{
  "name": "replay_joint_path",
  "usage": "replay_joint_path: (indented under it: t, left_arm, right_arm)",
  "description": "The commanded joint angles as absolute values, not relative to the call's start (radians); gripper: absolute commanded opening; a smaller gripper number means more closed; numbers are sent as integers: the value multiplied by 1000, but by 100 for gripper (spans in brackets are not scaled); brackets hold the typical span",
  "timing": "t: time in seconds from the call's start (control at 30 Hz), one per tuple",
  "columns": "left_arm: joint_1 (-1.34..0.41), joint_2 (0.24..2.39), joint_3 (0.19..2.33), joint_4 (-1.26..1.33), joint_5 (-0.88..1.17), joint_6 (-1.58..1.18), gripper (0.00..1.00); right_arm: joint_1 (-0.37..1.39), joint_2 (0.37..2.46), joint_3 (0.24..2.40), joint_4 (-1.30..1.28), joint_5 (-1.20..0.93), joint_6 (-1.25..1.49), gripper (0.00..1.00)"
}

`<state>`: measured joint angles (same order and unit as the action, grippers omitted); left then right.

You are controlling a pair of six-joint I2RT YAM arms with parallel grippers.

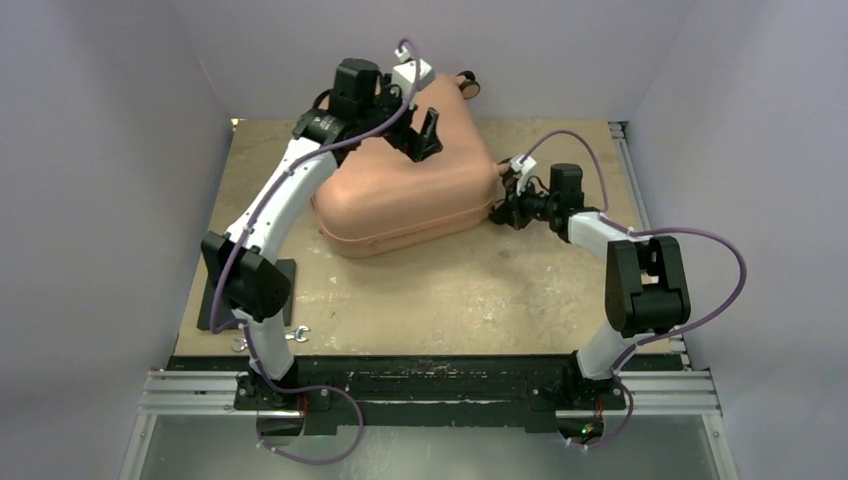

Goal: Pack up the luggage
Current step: Zip the luggage at the center of the board.

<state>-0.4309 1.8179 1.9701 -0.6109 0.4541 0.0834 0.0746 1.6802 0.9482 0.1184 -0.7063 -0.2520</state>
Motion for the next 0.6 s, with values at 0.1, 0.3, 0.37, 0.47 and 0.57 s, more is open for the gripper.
replay_joint_path:
  t: [0.1,0.3,0.37,0.47,0.57]
  left_arm:
    - [-559,2002,2183,-514,360,40,99]
    - [-625,2106,2204,-317,171,-24,99]
    - [-656,2144,2222,-304,82,55,99]
    - [-682,2186,2224,-292,-43,117,99]
    - [-683,2209,2202,-298,-61,143,90]
  right_arm:
    - [115,1638,918,52,-884,-337,0]
    - [114,1654,926,63,-905,-315,0]
    - [109,1658,925,64,-915,-314,0]
    - [82,1670,926,65,-950,-300,0]
    - [44,1677,925,76,-982,-280,0]
